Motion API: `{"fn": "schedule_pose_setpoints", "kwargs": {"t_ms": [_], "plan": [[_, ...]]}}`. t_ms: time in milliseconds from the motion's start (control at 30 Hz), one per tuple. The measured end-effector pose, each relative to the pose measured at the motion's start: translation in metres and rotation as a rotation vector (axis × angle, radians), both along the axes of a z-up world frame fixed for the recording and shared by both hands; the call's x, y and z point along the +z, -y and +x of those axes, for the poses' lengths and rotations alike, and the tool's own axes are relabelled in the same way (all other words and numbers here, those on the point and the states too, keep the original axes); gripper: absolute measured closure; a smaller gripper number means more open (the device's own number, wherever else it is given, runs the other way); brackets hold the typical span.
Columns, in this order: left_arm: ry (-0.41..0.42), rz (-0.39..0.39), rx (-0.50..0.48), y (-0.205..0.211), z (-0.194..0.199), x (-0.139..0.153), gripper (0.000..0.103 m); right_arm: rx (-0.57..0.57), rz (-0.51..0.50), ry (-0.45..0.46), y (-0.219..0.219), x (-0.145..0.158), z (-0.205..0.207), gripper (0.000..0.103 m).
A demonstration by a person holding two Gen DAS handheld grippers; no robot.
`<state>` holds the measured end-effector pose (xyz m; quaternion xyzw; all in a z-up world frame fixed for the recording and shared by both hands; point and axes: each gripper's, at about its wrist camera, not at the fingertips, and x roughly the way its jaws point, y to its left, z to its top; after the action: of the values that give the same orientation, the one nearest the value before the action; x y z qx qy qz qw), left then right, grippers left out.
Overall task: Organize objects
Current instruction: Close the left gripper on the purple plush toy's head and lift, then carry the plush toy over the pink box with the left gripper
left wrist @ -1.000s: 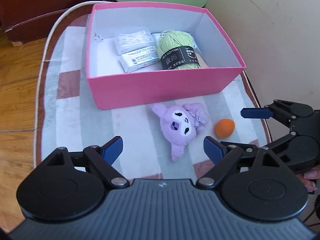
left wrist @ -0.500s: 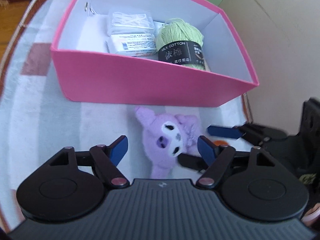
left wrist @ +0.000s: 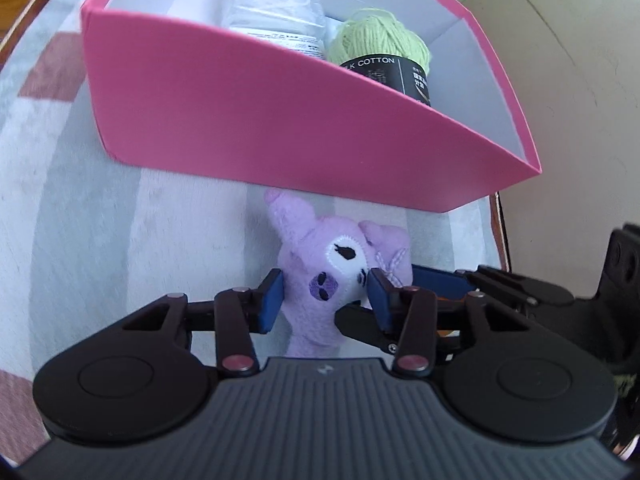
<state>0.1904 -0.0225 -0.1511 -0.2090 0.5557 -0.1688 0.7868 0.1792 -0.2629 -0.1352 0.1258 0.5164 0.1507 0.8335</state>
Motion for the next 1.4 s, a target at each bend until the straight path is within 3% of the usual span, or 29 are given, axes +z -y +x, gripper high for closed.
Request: {"fn": "schedule_pose_setpoints", "kwargs": {"t_ms": [67, 200, 400, 567, 700, 833, 967, 1067, 1200, 1400], "plan": [[-0.001, -0.027, 0.011, -0.001, -0.004, 0.001, 0.059, -0.007, 0.008, 0.011, -0.001, 0.001, -0.003, 0.028], [0.020, -0.010, -0.006, 0.002, -0.015, 0.015, 0.059, -0.019, 0.006, 0.010, -0.009, 0.006, -0.010, 0.029], [0.094, -0.040, -0.011, -0.008, -0.030, 0.057, 0.061, -0.009, 0.025, 0.025, -0.012, 0.038, -0.024, 0.020], [0.156, -0.044, -0.012, -0.015, -0.034, 0.096, 0.063, 0.033, -0.028, 0.107, -0.020, 0.077, -0.033, 0.017], [0.256, -0.013, -0.013, -0.022, -0.038, 0.134, 0.063, 0.068, -0.074, 0.198, -0.025, 0.111, -0.035, 0.017], [0.332, 0.017, -0.005, -0.028, -0.037, 0.162, 0.063, 0.078, -0.108, 0.325, -0.032, 0.138, -0.036, 0.023], [0.394, 0.048, 0.014, -0.034, -0.031, 0.183, 0.063, 0.101, -0.118, 0.396, -0.036, 0.157, -0.026, 0.026], [0.423, 0.115, 0.035, -0.035, -0.022, 0.195, 0.063, 0.165, -0.163, 0.425, -0.046, 0.169, -0.013, 0.029], [0.446, 0.129, 0.053, -0.040, -0.001, 0.196, 0.063, 0.185, -0.160, 0.421, -0.050, 0.176, 0.014, 0.030], [0.338, 0.111, 0.066, -0.051, 0.039, 0.171, 0.063, 0.169, -0.113, 0.346, -0.043, 0.167, 0.052, 0.031]]}}
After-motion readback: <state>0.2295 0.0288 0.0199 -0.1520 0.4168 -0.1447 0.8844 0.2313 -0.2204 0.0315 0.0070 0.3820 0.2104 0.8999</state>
